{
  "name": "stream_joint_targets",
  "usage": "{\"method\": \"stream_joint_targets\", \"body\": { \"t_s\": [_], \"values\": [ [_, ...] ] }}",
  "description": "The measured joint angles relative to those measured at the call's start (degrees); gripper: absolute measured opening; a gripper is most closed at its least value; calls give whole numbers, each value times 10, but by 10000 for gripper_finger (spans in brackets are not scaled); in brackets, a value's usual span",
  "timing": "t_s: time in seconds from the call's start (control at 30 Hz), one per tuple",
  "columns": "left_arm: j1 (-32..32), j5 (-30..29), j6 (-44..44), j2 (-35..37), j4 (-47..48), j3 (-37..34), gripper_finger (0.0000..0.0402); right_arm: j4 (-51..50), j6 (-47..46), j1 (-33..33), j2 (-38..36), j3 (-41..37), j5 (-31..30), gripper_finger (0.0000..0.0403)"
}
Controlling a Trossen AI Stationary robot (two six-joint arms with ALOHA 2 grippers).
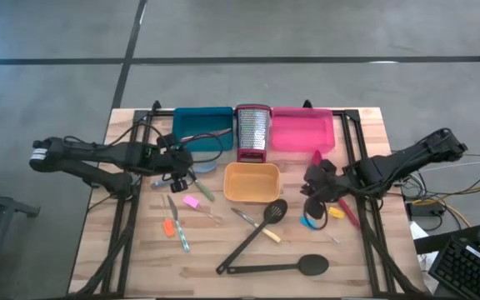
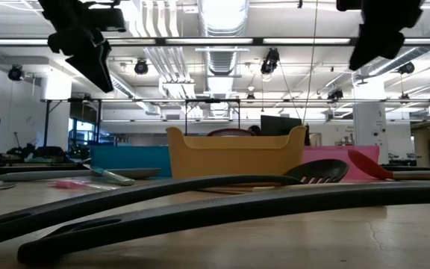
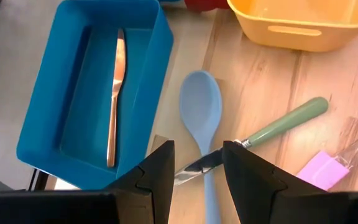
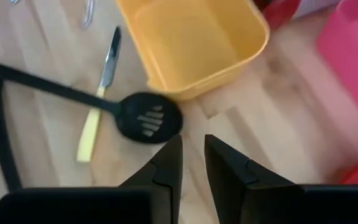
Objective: Pick & Place Kitchen Items
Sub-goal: Put the blue spatula into the yellow bin
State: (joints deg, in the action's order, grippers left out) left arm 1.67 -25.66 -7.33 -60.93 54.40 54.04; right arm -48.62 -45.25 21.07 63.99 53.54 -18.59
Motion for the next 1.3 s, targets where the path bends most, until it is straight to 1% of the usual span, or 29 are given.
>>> {"method": "stream_joint_targets", "body": {
  "t_s": [0.27,0.43,0.53,0.63,0.83,1.0,1.1,1.3],
  "values": [
    [0,0,0,0,-5,2,138,1,-80,72,8,-20,-9,54],
    [0,0,0,0,-9,2,135,-6,-102,98,65,-25,13,48],
    [0,0,0,0,-9,2,136,-19,-103,101,106,-24,41,52],
    [0,0,0,0,-9,2,134,-21,-103,101,141,-23,55,62],
    [0,1,-1,0,-9,2,135,-21,-100,101,184,-23,84,103],
    [0,1,-1,0,-9,2,135,-22,-99,100,193,-23,86,153],
    [0,1,-1,0,-10,2,135,-21,-100,100,195,-23,101,181],
    [0,1,-1,0,-10,2,135,-21,-99,100,211,-22,117,219]
  ]
}}
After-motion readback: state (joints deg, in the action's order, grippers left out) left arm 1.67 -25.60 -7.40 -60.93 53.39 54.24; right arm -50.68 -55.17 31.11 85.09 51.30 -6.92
